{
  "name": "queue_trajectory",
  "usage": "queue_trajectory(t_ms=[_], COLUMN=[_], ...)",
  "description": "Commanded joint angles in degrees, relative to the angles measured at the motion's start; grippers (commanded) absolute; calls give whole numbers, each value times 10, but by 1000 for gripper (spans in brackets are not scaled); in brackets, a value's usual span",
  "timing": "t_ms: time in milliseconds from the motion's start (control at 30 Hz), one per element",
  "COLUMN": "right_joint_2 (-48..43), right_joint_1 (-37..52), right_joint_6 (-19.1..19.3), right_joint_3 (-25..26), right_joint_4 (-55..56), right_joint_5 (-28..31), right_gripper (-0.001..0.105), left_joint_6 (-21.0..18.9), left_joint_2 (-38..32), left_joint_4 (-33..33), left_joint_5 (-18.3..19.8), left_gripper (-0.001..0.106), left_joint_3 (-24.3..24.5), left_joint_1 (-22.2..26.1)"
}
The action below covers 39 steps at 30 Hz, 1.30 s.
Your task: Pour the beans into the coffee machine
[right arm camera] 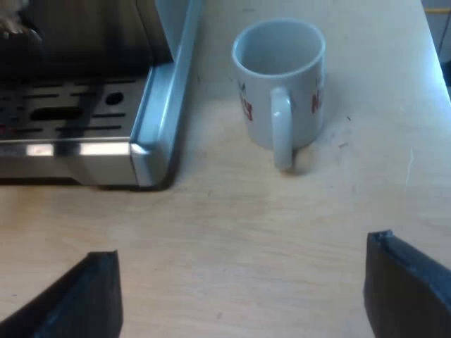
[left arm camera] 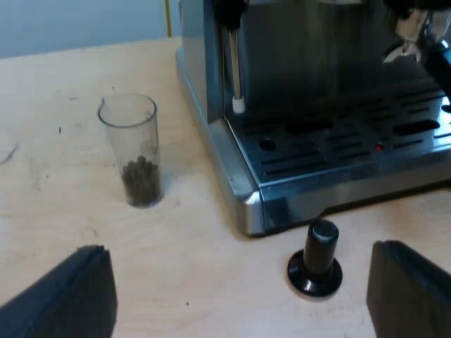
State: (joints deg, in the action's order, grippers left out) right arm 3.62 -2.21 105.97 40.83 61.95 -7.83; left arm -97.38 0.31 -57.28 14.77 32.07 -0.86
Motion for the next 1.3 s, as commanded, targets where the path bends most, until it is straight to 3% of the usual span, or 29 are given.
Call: queue_trajectory(t_ms=[33,200,467,867,1300], right_joint_2=[17,78,151,246,342], right_joint_1=[3,2,-15,-151,-324], right_joint_6=[23,39,39,39,34], right_joint_3=[25,67,75,75,75], right_joint_4=[0,-18,-93,-193,-297], right_joint_5=[-25,-81,-169,-162,-62], right_gripper=[72,72,72,72,72], left_joint_6=[-7,-7,-7,-7,-7], left_joint_2=[14,55,128,161,163], left_joint_4=[17,41,113,122,122], left_joint_5=[0,-10,-13,-13,-13], left_gripper=[74,74,74,74,74], left_joint_3=[11,18,18,18,16], left_joint_1=[-3,-3,-3,-3,-3])
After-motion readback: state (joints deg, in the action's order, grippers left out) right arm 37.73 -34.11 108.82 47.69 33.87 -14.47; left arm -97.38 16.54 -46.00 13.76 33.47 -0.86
